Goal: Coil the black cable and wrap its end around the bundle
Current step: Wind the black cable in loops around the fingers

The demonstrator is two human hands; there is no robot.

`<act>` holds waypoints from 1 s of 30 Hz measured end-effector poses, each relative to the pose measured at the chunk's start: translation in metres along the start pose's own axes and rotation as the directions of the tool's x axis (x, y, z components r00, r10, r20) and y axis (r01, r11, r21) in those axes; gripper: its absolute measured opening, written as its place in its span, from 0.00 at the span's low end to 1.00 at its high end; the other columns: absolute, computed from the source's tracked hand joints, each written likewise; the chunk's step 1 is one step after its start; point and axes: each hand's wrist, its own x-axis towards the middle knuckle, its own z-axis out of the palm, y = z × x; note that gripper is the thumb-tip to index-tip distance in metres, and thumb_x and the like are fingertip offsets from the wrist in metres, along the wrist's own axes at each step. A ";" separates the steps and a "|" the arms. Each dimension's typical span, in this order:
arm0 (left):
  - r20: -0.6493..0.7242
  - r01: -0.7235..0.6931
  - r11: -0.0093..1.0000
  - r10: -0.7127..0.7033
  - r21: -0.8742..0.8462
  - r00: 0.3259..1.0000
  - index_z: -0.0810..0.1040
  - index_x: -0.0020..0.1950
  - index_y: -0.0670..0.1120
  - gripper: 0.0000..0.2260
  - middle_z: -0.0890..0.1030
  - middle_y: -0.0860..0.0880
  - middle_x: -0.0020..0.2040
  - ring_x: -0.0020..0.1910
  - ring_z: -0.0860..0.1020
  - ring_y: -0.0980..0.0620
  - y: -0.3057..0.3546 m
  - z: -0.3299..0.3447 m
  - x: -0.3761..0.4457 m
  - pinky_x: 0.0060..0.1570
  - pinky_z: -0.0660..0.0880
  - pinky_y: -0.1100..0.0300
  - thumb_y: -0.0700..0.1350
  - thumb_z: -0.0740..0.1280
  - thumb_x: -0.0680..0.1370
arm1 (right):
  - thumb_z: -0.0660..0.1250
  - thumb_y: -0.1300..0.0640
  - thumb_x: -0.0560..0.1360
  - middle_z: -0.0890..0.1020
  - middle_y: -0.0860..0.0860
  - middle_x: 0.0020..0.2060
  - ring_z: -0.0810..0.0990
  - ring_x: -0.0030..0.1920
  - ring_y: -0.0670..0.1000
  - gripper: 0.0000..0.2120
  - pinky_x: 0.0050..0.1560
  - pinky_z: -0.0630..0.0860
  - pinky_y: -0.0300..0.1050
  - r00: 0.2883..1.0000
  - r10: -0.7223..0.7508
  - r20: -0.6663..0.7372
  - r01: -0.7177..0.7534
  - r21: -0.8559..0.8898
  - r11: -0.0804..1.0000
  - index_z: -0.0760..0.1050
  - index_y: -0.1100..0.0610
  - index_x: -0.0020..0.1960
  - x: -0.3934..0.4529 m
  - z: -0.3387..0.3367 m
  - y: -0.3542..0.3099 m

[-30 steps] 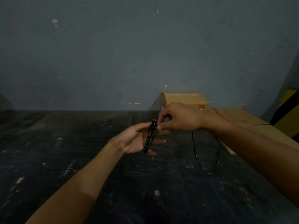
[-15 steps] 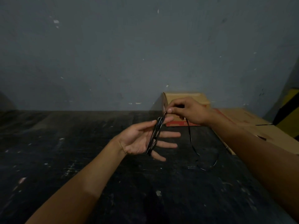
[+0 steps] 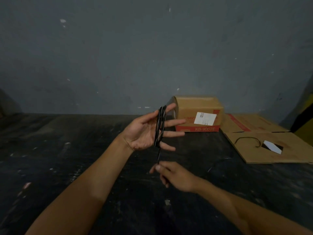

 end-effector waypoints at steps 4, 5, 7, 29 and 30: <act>-0.130 -0.021 1.000 0.021 0.001 0.991 0.63 0.76 0.58 0.23 0.65 0.39 0.76 0.73 0.64 0.33 -0.002 -0.014 -0.002 0.59 0.64 0.28 0.53 0.57 0.80 | 0.55 0.48 0.82 0.75 0.42 0.29 0.72 0.31 0.40 0.16 0.36 0.71 0.34 0.993 -0.088 0.076 0.095 -0.099 0.991 0.78 0.55 0.55 -0.009 0.006 -0.028; -0.170 -0.034 0.999 0.034 0.003 0.985 0.63 0.76 0.58 0.23 0.66 0.39 0.75 0.72 0.65 0.33 -0.002 -0.017 -0.003 0.58 0.65 0.28 0.53 0.57 0.80 | 0.55 0.48 0.82 0.78 0.41 0.32 0.75 0.34 0.39 0.16 0.39 0.72 0.34 0.990 -0.114 0.083 0.125 -0.144 0.982 0.78 0.55 0.55 -0.010 0.004 -0.036; -0.240 -0.057 0.998 0.056 0.002 0.969 0.62 0.76 0.58 0.23 0.66 0.39 0.75 0.72 0.66 0.33 -0.002 -0.024 -0.004 0.57 0.66 0.28 0.53 0.55 0.81 | 0.57 0.49 0.81 0.82 0.43 0.41 0.79 0.42 0.40 0.15 0.46 0.75 0.36 0.985 -0.146 0.089 0.163 -0.237 0.958 0.79 0.54 0.55 -0.013 -0.002 -0.049; -0.211 0.228 0.972 -0.211 0.056 0.954 0.69 0.73 0.59 0.23 0.67 0.43 0.75 0.73 0.66 0.38 -0.027 -0.006 -0.006 0.60 0.68 0.33 0.54 0.63 0.77 | 0.71 0.52 0.72 0.83 0.46 0.39 0.77 0.39 0.42 0.04 0.41 0.74 0.46 0.917 -0.295 -0.270 0.059 -0.640 0.767 0.83 0.51 0.45 0.013 -0.149 -0.119; -0.186 0.233 0.971 -0.219 0.061 0.958 0.68 0.73 0.59 0.22 0.66 0.43 0.76 0.73 0.65 0.38 -0.027 -0.004 -0.006 0.61 0.68 0.33 0.54 0.62 0.78 | 0.70 0.52 0.73 0.82 0.44 0.38 0.77 0.38 0.39 0.04 0.40 0.72 0.43 0.914 -0.300 -0.272 0.073 -0.618 0.783 0.83 0.51 0.45 0.014 -0.152 -0.114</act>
